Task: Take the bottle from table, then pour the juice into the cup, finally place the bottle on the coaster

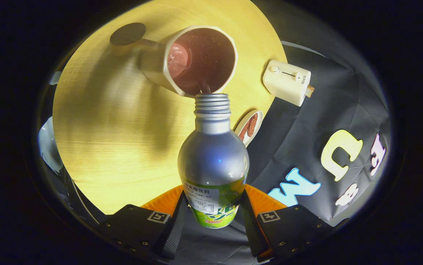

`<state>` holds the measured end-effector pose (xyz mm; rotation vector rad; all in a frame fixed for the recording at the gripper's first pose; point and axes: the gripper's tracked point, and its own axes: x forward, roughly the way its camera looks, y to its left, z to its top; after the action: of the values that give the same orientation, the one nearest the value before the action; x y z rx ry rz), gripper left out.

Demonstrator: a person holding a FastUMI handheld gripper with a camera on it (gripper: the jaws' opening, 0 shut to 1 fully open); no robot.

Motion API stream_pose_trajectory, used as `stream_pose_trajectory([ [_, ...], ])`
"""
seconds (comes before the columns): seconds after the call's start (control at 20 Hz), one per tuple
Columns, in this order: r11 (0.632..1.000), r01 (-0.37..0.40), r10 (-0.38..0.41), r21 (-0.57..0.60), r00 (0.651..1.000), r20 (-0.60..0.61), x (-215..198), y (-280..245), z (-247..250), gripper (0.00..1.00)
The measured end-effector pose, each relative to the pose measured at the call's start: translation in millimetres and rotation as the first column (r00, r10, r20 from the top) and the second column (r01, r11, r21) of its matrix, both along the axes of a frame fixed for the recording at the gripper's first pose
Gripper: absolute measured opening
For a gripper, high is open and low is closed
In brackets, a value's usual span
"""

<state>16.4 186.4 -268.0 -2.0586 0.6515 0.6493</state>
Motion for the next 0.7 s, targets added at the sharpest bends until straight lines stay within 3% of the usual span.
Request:
stream_pose_trajectory([
  [0.7,0.999,-0.015,0.015,-0.049,1.000,0.002,0.8,2.4,5.8,0.73],
])
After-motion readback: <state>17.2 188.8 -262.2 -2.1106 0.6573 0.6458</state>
